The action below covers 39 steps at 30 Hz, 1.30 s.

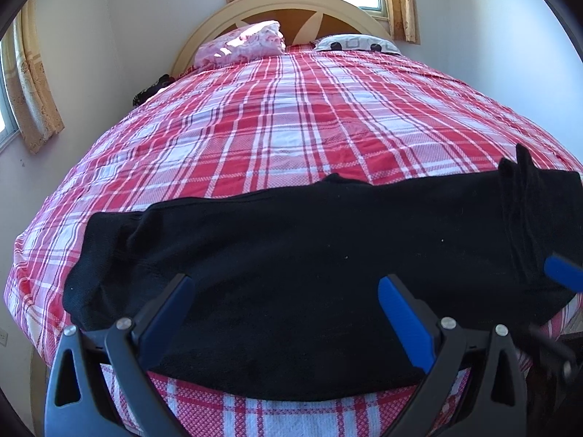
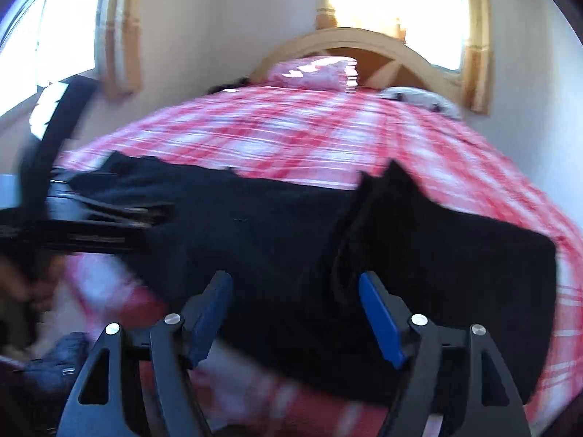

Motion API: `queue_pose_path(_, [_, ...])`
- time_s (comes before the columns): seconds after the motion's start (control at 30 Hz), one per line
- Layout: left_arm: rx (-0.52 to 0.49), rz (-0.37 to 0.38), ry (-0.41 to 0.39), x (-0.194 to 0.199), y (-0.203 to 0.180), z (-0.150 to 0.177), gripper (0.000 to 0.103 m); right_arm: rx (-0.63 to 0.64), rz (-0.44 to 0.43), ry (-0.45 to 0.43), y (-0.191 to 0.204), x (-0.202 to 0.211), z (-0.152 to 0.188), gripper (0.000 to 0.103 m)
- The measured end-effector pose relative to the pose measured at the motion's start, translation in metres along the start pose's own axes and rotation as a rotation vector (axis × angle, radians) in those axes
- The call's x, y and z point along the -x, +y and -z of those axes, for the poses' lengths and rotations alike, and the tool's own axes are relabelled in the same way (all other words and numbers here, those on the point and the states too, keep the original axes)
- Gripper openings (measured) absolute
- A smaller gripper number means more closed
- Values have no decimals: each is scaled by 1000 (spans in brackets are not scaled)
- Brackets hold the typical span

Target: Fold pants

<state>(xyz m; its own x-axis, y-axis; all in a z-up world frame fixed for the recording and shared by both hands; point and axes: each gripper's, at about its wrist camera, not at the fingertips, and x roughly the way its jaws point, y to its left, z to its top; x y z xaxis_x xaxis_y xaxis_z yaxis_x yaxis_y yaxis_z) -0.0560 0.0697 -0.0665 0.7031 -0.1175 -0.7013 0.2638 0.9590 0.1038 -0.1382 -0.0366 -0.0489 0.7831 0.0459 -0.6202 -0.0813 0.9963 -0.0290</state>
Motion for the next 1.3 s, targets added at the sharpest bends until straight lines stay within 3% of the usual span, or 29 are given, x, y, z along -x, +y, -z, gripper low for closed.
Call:
queue_pose_path(0.07, [-5,4,-7,1,1,0,103,-19,-91,15,1,7,2,74])
queue_pose_path(0.13, [-6,6,-12,0,1,0,103,-70,-94,-46,-10,25,5,73])
queue_pose_path(0.2, [-1,11,-8,-2,1,0,103,-157,-45,-93,-34,41,7,73])
queue_pose_path(0.3, [0,27,11,-6,-3,0,103,-181,65,-79,-49,41,10,61])
queue_pose_path(0.33, [-5,31,14,-6,-5,1,103,-163,78,-64,-49,37,11,56])
queue_pose_path(0.43, [-28,23,3,-2,-8,2,103,-63,75,-46,-31,25,11,56])
queue_pose_path(0.57, [-15,11,3,-1,-2,2,103,127,159,-44,-3,6,17,56])
queue_pose_path(0.67, [-2,6,9,-2,2,2,103,181,218,17,-3,-20,23,56])
queue_pose_path(0.7, [-2,3,11,-3,3,2,103,177,204,-3,-5,-21,24,49])
queue_pose_path(0.8, [5,0,19,-5,4,2,103,96,151,2,-19,-18,15,17])
queue_pose_path(0.93, [6,10,22,-6,4,2,103,-59,50,-3,-41,-9,3,13])
queue_pose_path(1.07, [-1,8,22,-7,3,2,103,24,8,-78,-16,12,0,13])
queue_pose_path(1.17, [-3,4,19,-6,3,2,103,71,6,-43,-5,5,3,13])
queue_pose_path(1.3, [1,-6,22,-8,6,2,103,-72,-43,9,-29,-10,10,13])
